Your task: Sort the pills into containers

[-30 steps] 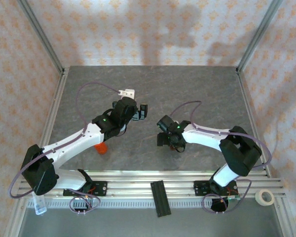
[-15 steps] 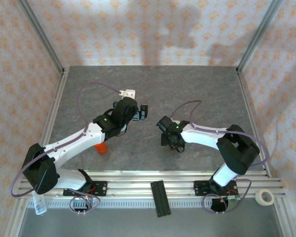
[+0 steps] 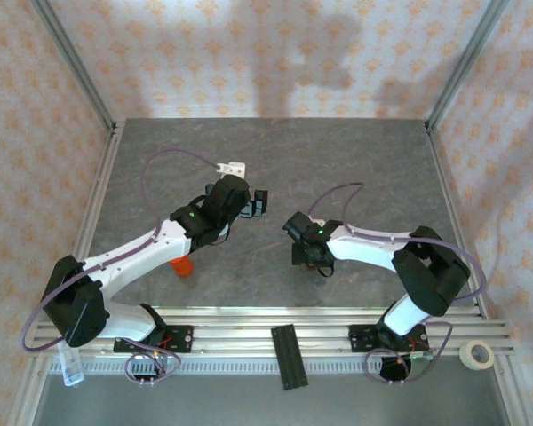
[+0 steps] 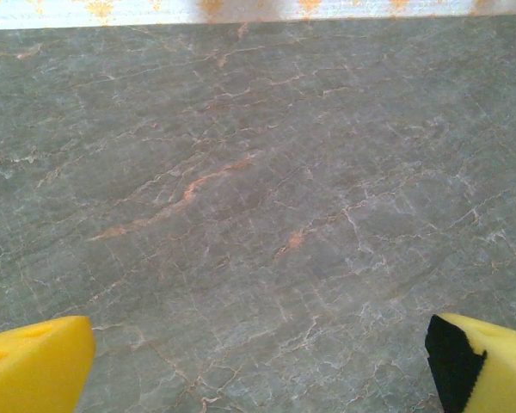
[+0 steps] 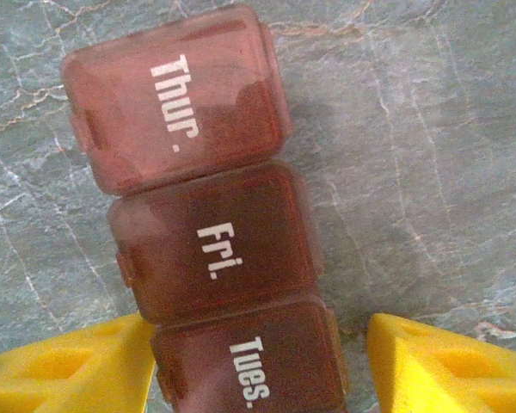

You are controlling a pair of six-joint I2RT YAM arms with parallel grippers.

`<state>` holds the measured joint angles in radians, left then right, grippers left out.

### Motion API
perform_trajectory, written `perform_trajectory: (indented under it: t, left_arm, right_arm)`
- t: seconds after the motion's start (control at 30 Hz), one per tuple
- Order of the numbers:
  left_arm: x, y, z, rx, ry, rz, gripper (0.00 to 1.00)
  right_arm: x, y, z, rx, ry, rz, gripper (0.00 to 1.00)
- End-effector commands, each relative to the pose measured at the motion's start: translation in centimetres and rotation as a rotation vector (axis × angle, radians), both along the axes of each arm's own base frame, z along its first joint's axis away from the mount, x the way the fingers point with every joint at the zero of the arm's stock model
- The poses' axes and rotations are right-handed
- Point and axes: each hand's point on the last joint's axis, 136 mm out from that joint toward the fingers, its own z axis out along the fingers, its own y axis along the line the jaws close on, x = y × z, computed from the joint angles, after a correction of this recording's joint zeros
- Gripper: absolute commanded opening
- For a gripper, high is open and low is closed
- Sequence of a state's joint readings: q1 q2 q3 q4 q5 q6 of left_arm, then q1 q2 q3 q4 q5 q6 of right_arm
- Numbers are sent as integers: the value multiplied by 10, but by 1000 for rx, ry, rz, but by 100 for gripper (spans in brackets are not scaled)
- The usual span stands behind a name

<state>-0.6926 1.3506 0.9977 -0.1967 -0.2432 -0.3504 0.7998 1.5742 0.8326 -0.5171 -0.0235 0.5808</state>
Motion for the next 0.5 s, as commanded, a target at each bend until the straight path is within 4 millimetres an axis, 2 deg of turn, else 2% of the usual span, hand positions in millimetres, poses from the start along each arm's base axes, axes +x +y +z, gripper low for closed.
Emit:
perform_trajectory:
  t: [0.0,0.17,0.33,0.47]
  left_arm:
    - [4,1,1,-15,3,18,100]
    - [4,0,-1,-17,9,20,100]
    - [4,0,-4,-20,14,25,100]
    - [5,3,-8,-47,23,49,100]
  right_arm:
    - [-4,-8,3,-19,-15,-13,65]
    - [-3,-7,1,-16,-18,-9,58]
    - [-2,-2,0,-4,-14,5,47]
    - [2,0,6,-1,-31,26,37]
